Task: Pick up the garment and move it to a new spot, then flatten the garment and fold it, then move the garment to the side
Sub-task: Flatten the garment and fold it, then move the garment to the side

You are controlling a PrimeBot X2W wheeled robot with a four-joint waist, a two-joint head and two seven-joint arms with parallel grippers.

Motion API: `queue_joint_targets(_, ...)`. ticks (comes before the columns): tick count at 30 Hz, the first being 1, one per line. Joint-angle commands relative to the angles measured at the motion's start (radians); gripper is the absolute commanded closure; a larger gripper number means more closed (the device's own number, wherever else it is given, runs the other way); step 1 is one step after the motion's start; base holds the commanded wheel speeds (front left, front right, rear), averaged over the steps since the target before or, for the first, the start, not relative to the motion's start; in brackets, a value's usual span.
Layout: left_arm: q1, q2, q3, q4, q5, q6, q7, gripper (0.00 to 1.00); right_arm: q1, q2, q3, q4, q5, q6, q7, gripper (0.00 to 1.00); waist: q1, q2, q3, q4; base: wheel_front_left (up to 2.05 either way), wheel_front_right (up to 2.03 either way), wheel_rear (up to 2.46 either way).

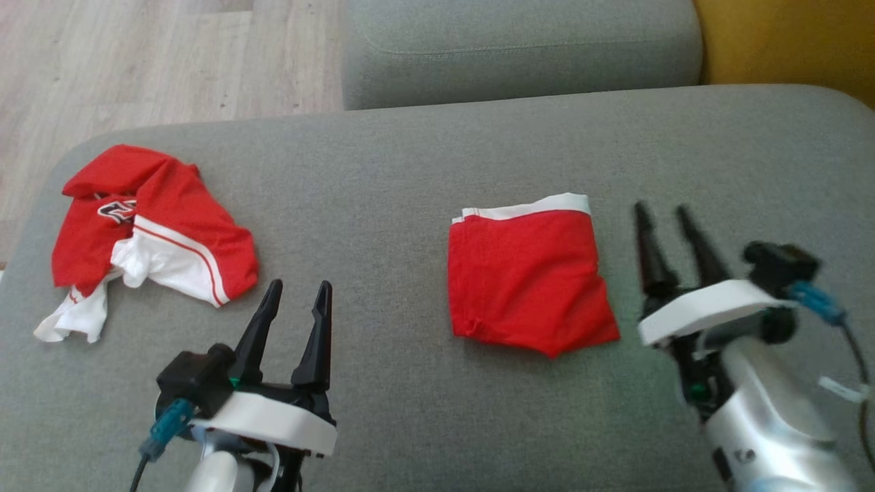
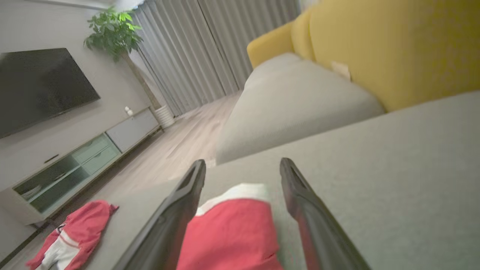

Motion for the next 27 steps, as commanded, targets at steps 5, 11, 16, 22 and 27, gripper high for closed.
queue_joint_targets(5, -0.059, 0.002, 0.044, -0.052, -0.004, 0.002, -0.006, 0.0, 0.095, 0.057, -0.167, -0.194, -0.232, -0.001, -0.013, 0.0, 0.0, 0.0, 0.006, -0.012, 0.0, 0.0, 0.0)
queue_joint_targets(11, -0.061, 0.002, 0.046, -0.064, -0.001, 0.002, -0.006, 0.0, 0.201, 0.097, -0.255, -0.32, -0.37, -0.001, -0.013, 0.0, 0.0, 0.0, 0.009, -0.015, 0.0, 0.0, 0.0)
queue_joint_targets(16, -0.054, 0.002, 0.042, -0.069, 0.002, 0.006, -0.006, 0.0, 0.237, 0.101, -0.248, -0.353, -0.36, -0.001, -0.013, 0.0, 0.0, 0.0, 0.01, -0.013, 0.0, 0.0, 0.0)
queue_joint_targets(22, -0.052, 0.002, 0.034, -0.069, 0.002, 0.007, -0.006, 0.0, 0.239, 0.101, -0.242, -0.364, -0.345, -0.001, -0.013, 0.0, 0.0, 0.0, 0.015, -0.006, 0.0, 0.0, 0.0)
queue_joint_targets(27, -0.06, 0.002, 0.024, -0.072, 0.002, 0.002, -0.006, 0.0, 0.226, 0.101, -0.239, -0.367, -0.345, -0.001, -0.013, 0.0, 0.0, 0.0, 0.037, 0.012, 0.0, 0.0, 0.0)
